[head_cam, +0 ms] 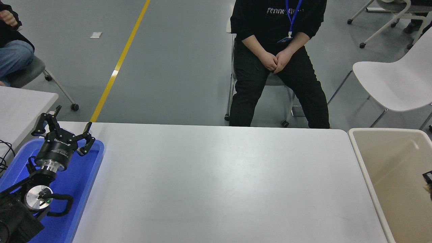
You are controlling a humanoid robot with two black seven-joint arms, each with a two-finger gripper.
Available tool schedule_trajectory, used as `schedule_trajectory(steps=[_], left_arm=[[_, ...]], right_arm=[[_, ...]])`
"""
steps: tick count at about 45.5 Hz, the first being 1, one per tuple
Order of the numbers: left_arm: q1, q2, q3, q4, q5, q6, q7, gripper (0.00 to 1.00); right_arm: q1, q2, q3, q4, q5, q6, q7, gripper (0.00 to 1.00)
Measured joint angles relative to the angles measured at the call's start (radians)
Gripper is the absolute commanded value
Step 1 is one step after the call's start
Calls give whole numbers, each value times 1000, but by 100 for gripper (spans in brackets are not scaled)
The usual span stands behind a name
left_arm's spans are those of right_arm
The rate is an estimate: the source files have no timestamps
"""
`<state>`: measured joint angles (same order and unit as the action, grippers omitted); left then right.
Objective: Clean the table surface
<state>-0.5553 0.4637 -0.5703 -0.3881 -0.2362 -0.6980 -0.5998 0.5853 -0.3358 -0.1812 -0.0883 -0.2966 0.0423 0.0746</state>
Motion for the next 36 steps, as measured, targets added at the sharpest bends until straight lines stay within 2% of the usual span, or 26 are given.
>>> schedule_trajectory(steps=[16, 17, 19, 20, 23, 29, 36], left_arm=[[0, 0, 0, 0, 0, 0, 0, 100], [0, 0, 0, 0, 0, 0, 0, 100], [0, 0, 0, 0, 0, 0, 0, 100], [0, 0, 0, 0, 0, 0, 0, 100], [0, 0, 0, 0, 0, 0, 0, 100], [0, 0, 0, 0, 0, 0, 0, 100], [0, 1, 0, 0, 0, 0, 0, 100]], right_arm=[[-5, 19, -14, 1, -1, -1, -1, 0], [-5, 19, -15, 1, -1, -1, -1, 3], [-5, 20, -13, 1, -1, -3, -2, 49], [-5, 20, -12, 0, 0, -5, -2, 64], [-3, 20, -9, -3, 4, -15, -2, 82], [-1, 17, -4, -7, 10, -62, -2, 97], [2, 14, 0, -7, 13, -99, -3, 98]])
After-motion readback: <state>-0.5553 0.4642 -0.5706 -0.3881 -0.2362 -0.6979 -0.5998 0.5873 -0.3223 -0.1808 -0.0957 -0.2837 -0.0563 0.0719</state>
